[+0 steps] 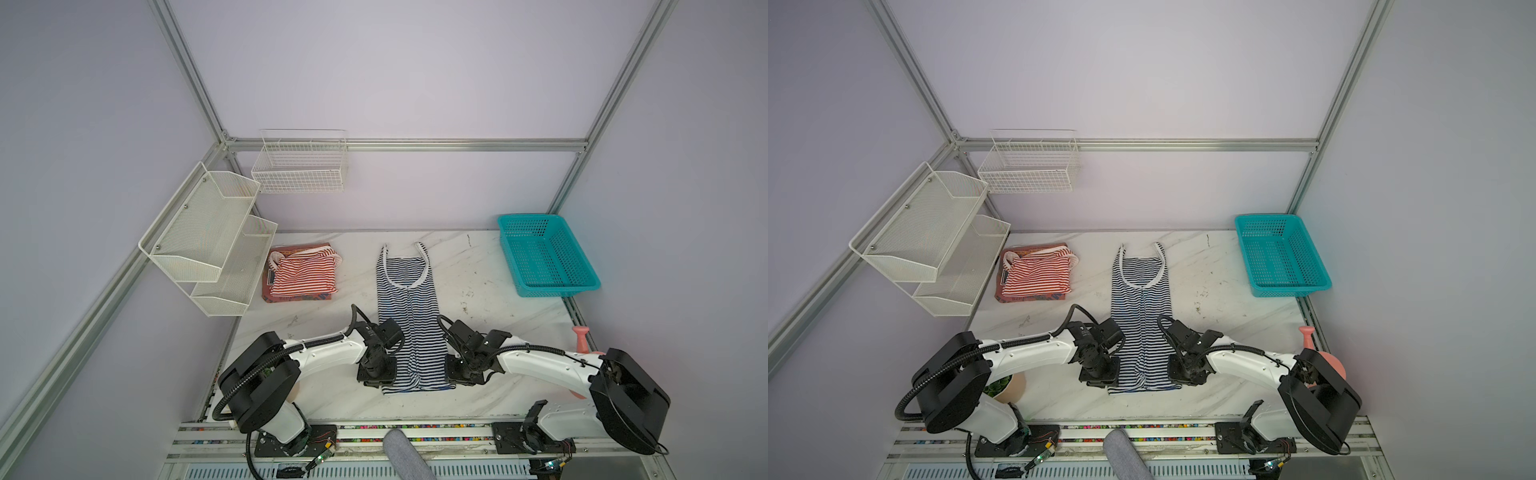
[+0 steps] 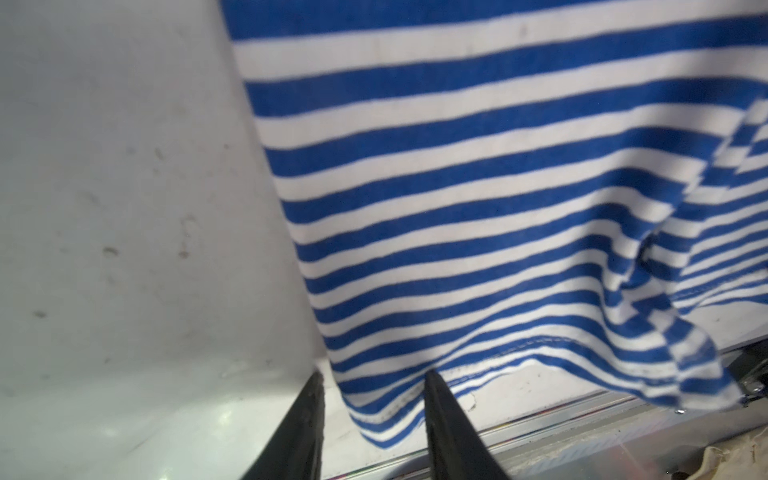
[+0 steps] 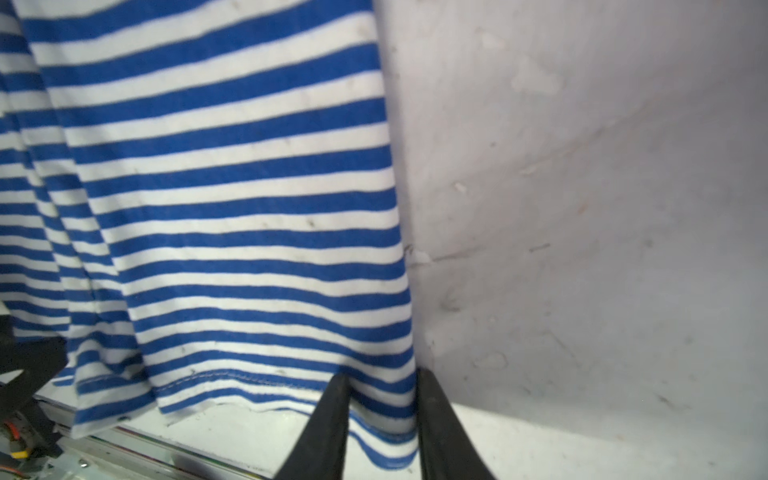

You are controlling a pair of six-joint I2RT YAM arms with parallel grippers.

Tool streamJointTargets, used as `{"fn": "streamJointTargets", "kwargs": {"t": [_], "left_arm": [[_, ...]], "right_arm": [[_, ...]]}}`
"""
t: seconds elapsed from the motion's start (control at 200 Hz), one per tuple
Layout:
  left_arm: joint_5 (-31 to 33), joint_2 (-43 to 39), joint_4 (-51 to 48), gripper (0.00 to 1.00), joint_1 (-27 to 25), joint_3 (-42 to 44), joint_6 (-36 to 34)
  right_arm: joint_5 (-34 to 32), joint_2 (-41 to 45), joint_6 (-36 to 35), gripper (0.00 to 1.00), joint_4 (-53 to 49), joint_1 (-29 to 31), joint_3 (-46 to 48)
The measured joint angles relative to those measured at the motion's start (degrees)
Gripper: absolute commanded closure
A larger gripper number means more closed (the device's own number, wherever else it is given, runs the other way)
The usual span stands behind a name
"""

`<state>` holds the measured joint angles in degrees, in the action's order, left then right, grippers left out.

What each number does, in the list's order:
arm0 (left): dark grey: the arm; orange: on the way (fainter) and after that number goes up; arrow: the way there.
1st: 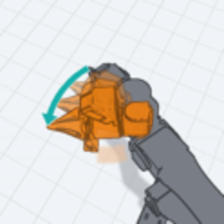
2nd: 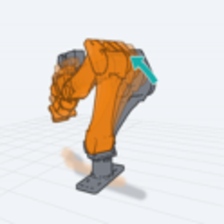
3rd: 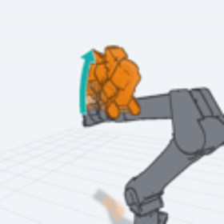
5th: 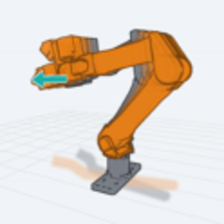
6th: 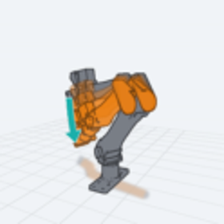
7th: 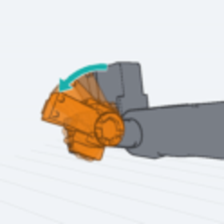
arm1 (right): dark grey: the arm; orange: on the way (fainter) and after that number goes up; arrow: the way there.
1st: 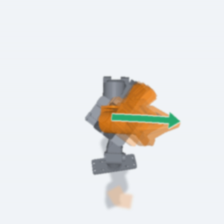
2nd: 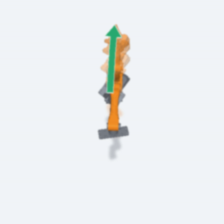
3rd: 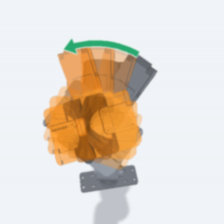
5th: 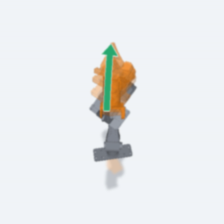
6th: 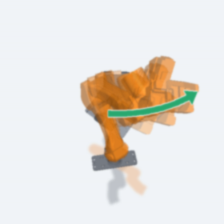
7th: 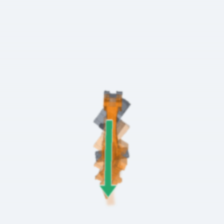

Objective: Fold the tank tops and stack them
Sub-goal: 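Move both grippers to the hem nearest the robot and pinch its corners, then fold the hem with both grippers away from the robot toward the straps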

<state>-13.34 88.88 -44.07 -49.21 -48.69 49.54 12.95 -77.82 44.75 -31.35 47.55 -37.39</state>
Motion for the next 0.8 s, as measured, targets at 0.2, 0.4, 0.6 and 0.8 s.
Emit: {"fn": "streamJointTargets", "kwargs": {"t": [0.2,0.4,0.6,0.8], "left_arm": [[-0.1,-0.2,0.4,0.87,0.0,0.6,1.0],[0.2,-0.5,0.7,1.0,0.0,0.7,2.0],[2.5,-3.8,-0.1,1.0,0.0,0.4,2.4],[7.1,-5.2,-4.0,1.0,1.1,-4.5,2.4]], "right_arm": [[1.0,0.0,0.4,0.99,0.7,0.0,0.5],[1.0,1.2,1.2,1.0,0.4,0.1,1.0],[-1.9,4.1,2.3,1.0,-3.2,0.1,-2.8],[-6.2,5.0,3.6,1.0,-4.7,0.1,-10.6]]}}
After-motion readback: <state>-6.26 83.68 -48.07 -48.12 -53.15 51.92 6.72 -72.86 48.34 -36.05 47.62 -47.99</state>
